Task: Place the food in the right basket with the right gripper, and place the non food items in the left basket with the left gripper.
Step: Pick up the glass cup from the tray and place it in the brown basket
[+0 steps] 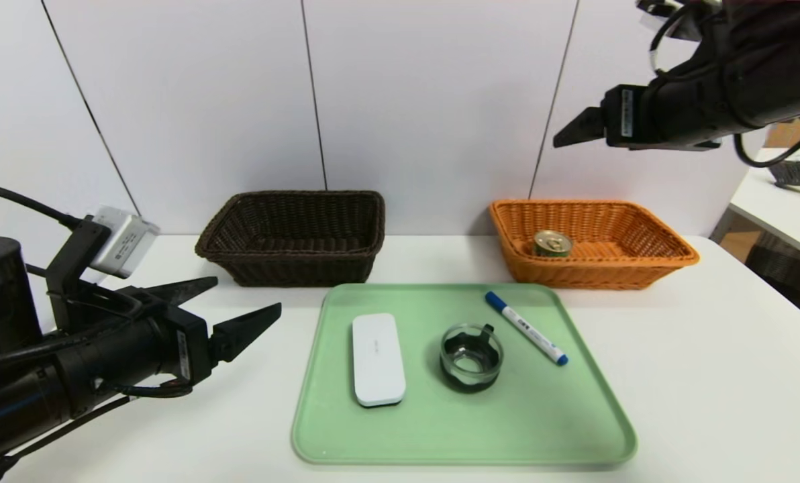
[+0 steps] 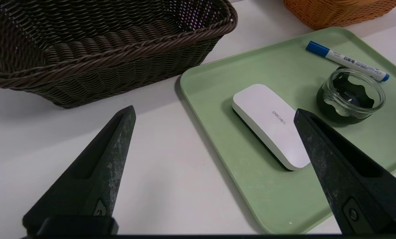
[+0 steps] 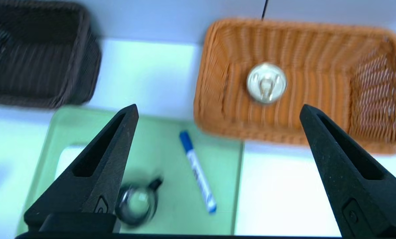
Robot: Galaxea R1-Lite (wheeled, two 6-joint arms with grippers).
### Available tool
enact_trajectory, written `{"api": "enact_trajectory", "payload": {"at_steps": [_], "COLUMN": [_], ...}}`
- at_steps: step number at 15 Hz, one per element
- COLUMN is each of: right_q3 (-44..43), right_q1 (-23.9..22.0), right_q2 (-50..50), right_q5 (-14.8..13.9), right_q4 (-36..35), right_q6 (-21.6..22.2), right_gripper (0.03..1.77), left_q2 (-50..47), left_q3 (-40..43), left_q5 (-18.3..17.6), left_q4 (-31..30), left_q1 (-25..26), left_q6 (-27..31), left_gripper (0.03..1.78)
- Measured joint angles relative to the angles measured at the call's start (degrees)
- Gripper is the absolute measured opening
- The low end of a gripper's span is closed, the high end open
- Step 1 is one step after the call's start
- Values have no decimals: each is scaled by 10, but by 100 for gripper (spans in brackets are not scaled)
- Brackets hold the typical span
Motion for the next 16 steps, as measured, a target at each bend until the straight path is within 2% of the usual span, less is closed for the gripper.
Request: {"api": "enact_trajectory", "payload": {"at_steps": [2, 4, 7, 9, 11, 13, 14, 16], "right_q3": [0, 0, 0, -1, -1, -1, -1, 0], "right_q1": [26, 42, 74, 98, 117, 124, 125, 131], "right_q2": [-35, -55, -57, -38, -12, 21, 36, 69], "right_q5": [-7, -29, -36, -35, -20, 28, 44, 54], "right_q4": [73, 141, 212, 257, 283, 293, 295, 298], "right_q6": [41, 90, 180, 256, 332, 400, 424, 452], "right_gripper": [168, 169, 169, 169, 169, 169, 169, 169], "left_q2": [5, 7, 14, 16, 17, 17, 16, 13], "left_q3": [-16, -31, -45, -48, -49, -49, -48, -46], "left_q5": [5, 18, 33, 34, 34, 35, 35, 35], "left_q4": [17, 39, 49, 48, 46, 45, 45, 45], "left_q1": [-22, -54, -87, -94, -95, -96, -96, -95], "left_q6": [0, -1, -2, -3, -4, -5, -5, -7], "left_gripper": [169, 169, 169, 169, 169, 169, 169, 169]}}
